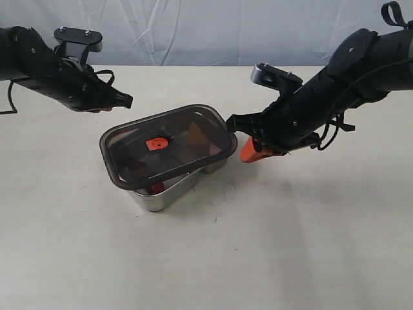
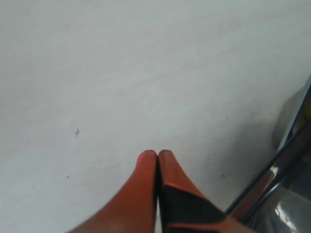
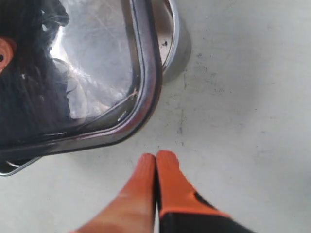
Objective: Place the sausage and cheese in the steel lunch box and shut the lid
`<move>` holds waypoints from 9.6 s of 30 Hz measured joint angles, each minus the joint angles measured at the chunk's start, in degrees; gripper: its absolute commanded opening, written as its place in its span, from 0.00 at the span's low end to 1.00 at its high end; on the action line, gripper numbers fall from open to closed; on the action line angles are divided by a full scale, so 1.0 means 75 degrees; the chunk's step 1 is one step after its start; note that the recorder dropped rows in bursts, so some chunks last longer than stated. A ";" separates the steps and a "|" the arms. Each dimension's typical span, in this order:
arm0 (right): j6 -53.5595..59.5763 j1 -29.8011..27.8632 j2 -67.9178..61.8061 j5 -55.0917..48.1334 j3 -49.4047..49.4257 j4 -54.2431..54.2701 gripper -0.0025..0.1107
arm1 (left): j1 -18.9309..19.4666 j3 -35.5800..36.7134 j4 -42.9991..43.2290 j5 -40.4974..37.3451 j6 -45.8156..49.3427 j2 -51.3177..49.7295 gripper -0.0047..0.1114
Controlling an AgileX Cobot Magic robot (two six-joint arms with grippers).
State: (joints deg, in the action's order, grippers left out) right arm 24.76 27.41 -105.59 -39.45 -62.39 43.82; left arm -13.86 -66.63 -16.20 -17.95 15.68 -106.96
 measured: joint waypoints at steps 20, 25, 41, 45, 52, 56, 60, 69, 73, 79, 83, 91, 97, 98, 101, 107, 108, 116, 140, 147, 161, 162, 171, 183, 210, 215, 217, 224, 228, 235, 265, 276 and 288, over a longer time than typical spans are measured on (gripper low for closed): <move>-0.0158 0.0633 -0.0520 0.0446 -0.0386 -0.0203 0.01 | 0.0000 -0.0121 0.0000 -0.0229 0.0029 -0.0031 0.04; -0.0219 0.0650 -0.0587 0.0460 -0.0484 -0.0263 0.01 | 0.0000 -0.0139 0.0000 -0.0243 0.0029 -0.0031 0.04; -0.2104 0.0717 0.0413 -0.0224 -0.0680 -0.2932 0.01 | 0.0000 -0.0157 0.0016 -0.0533 0.0029 -0.0088 0.04; -0.2167 0.0717 0.0413 -0.0259 -0.0680 -0.2977 0.01 | 0.0000 -0.0157 -0.0063 -0.0745 0.0092 -0.0088 0.04; -0.2182 0.0717 0.0413 -0.0259 -0.0680 -0.2977 0.01 | 0.0000 -0.0157 -0.0251 -0.1484 0.0167 -0.0088 0.04; -0.2199 0.0717 0.0413 -0.0265 -0.0680 -0.2977 0.01 | -0.0020 -0.0180 -0.0251 -0.1730 0.0167 -0.0088 0.04; -0.2199 0.0717 0.0413 -0.0284 -0.0680 -0.2977 0.01 | -0.0101 -0.0193 -0.0187 -0.1863 0.0173 -0.0088 0.04; -0.2199 0.0717 0.0397 -0.0326 -0.0680 -0.2977 0.01 | -0.0148 -0.0210 -0.0201 -0.2514 0.0168 0.0250 0.04; -0.2199 0.0717 0.0234 -0.0326 -0.0680 -0.3005 0.01 | -0.0192 -0.0210 -0.0005 -0.2589 0.0055 0.0464 0.04; -0.2199 0.0717 -0.0072 -0.0179 -0.0680 -0.3035 0.01 | -0.0206 -0.0210 0.0198 -0.2597 -0.0056 0.0496 0.04; -0.2199 0.0717 -0.0328 -0.0106 -0.0680 -0.3035 0.01 | -0.0206 -0.0210 0.0199 -0.2544 -0.0071 0.0496 0.04; -0.2214 0.0717 -0.0530 0.0185 -0.0697 -0.3035 0.01 | -0.0206 -0.0210 0.0199 -0.2451 -0.0082 0.0496 0.04; -0.2233 0.0717 -0.0680 0.0190 -0.1144 -0.3035 0.01 | -0.0206 -0.0210 0.0211 -0.2395 -0.0082 0.0496 0.04; -0.2233 0.0717 -0.0751 0.0104 -0.1264 -0.3035 0.01 | -0.0206 -0.0210 0.0211 -0.2395 -0.0082 0.0496 0.04; -0.2233 0.0717 -0.0966 -0.0212 -0.1594 -0.3035 0.01 | -0.0206 -0.0210 0.0211 -0.2383 -0.0082 0.0496 0.04; -0.2245 0.0717 -0.1210 -0.0345 -0.2028 -0.3042 0.01 | -0.0206 -0.0210 0.0263 -0.2383 -0.0082 0.0496 0.04; -0.2245 0.0717 -0.1221 -0.0345 -0.2081 -0.3054 0.01 | -0.0206 -0.0210 0.0264 -0.2363 -0.0082 0.0496 0.04; -0.2463 0.0717 -0.1221 -0.0362 -0.2309 -0.3444 0.01 | -0.0206 -0.0210 0.0276 -0.2363 -0.0082 0.0496 0.04; -0.3127 0.0717 -0.1221 -0.0739 -0.2339 -0.4312 0.01 | -0.0217 0.0020 0.1997 -0.3104 -0.1938 0.0496 0.04; -0.3146 0.0717 -0.1221 -0.0721 -0.2339 -0.4298 0.01 | -0.0289 0.0020 0.1332 -0.3212 -0.1455 0.0496 0.04; -0.3158 0.0717 -0.1221 -0.0422 -0.2339 -0.4236 0.01 | -0.0568 0.0041 0.2393 -0.3318 -0.1987 0.0496 0.04; -0.3158 0.0717 -0.1221 -0.0370 -0.2339 -0.4236 0.01 | -0.0568 0.0041 0.2583 -0.3318 -0.2131 0.0496 0.04; -0.3158 0.0717 -0.1487 -0.0336 -0.2339 -0.4236 0.01 | -0.0568 0.0041 0.3000 -0.3318 -0.2539 0.0496 0.04; -0.3158 0.0717 -0.1634 -0.0282 -0.2356 -0.4176 0.01 | -0.0568 0.0041 0.3012 -0.3288 -0.2539 0.0496 0.04; -0.3158 0.0717 -0.1734 0.0009 -0.2864 -0.3720 0.01 | -0.0568 0.0041 0.3012 -0.3227 -0.2553 0.0496 0.04; -0.3158 0.0717 -0.1734 0.0053 -0.2864 -0.3720 0.01 | -0.0568 0.0041 0.3012 -0.3227 -0.2564 0.0496 0.04; -0.3158 0.0717 -0.1734 0.0096 -0.2864 -0.3720 0.01 | -0.0568 0.0041 0.3012 -0.3227 -0.2564 0.0496 0.04; -0.3158 0.0717 -0.1984 0.0078 -0.3147 -0.3732 0.01 | -0.0568 0.0041 0.3012 -0.3217 -0.2564 0.0496 0.04; -0.3302 0.0717 -0.2162 -0.0278 -0.3238 -0.4067 0.01 | -0.0568 0.0041 0.3012 -0.3196 -0.2564 0.0496 0.04; -0.4050 0.0717 -0.1768 -0.0647 -0.3242 -0.5363 0.01 | -0.0568 0.0041 0.3012 -0.3106 -0.2564 0.0496 0.04; -0.3188 0.1090 -0.1472 0.0228 -0.3308 -0.3875 0.01 | -0.0568 0.0054 -0.0197 -0.3053 -0.0244 0.1358 0.04; -0.2896 0.1090 -0.1813 -0.0021 -0.3308 -0.3425 0.01 | -0.0568 0.0054 -0.0220 -0.3211 -0.0224 0.0816 0.04; -0.2875 0.1090 -0.2027 0.0007 -0.3355 -0.3286 0.01 | -0.0568 -0.0090 -0.0258 -0.3316 -0.0205 0.0079 0.04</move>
State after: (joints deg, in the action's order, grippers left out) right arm 3.20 35.59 -120.80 -39.40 -87.55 19.17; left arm -18.12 -67.31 -18.14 -42.82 14.14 -106.36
